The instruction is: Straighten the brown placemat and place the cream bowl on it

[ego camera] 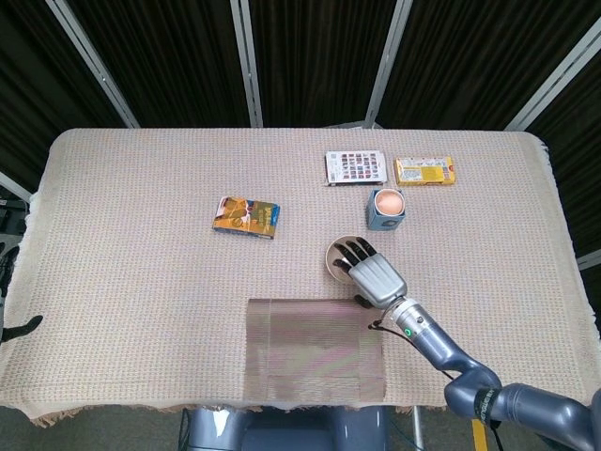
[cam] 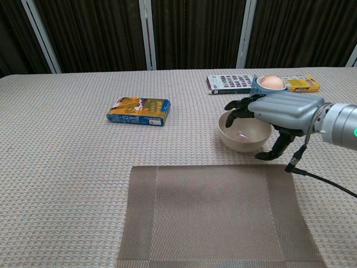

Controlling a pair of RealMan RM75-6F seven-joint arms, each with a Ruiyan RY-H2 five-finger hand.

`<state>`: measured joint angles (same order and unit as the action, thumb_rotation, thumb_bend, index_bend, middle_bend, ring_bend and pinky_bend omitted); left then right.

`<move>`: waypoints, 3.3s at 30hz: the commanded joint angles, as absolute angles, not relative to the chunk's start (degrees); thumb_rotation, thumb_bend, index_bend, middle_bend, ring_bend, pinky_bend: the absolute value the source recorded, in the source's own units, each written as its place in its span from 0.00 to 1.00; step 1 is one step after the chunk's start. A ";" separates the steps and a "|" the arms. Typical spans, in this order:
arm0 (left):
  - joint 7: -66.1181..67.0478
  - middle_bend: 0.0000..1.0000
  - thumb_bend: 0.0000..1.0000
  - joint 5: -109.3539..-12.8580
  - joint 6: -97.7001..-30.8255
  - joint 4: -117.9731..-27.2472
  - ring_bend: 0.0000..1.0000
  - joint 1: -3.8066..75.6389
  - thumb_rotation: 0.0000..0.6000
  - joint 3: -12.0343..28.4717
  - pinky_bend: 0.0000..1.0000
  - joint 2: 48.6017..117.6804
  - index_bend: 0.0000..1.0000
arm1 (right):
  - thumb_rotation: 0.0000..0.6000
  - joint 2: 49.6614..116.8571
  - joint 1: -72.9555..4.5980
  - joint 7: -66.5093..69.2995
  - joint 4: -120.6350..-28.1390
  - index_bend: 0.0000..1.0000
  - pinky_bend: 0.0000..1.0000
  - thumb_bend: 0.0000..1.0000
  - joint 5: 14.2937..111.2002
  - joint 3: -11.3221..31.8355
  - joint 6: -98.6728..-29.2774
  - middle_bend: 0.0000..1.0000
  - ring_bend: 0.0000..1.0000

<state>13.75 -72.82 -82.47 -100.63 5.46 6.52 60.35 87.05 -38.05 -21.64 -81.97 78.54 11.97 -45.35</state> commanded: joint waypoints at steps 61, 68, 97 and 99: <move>14.49 0.00 0.01 -76.48 -84.68 -103.10 0.00 4.89 1.00 4.79 0.00 60.33 0.00 | 1.00 71.51 -20.81 4.92 -74.00 0.00 0.00 0.00 82.15 5.28 -69.93 0.00 0.00; 13.61 0.00 0.01 -81.57 -85.13 -104.51 0.00 4.89 1.00 3.00 0.00 60.18 0.00 | 1.00 64.32 -16.96 1.32 -86.27 0.00 0.00 0.00 84.41 5.32 -77.89 0.00 0.00; 1.83 0.00 0.25 -121.27 -67.99 -84.84 0.00 23.09 1.00 -9.92 0.00 86.14 0.40 | 1.00 60.64 -9.16 -7.56 -99.17 0.00 0.00 0.00 83.73 5.06 -86.86 0.00 0.00; 1.60 0.00 0.26 -121.58 -67.60 -82.84 0.00 23.88 1.00 -10.10 0.00 88.30 0.40 | 1.00 60.48 -9.11 -7.21 -99.12 0.00 0.00 0.00 83.60 5.26 -86.74 0.00 0.00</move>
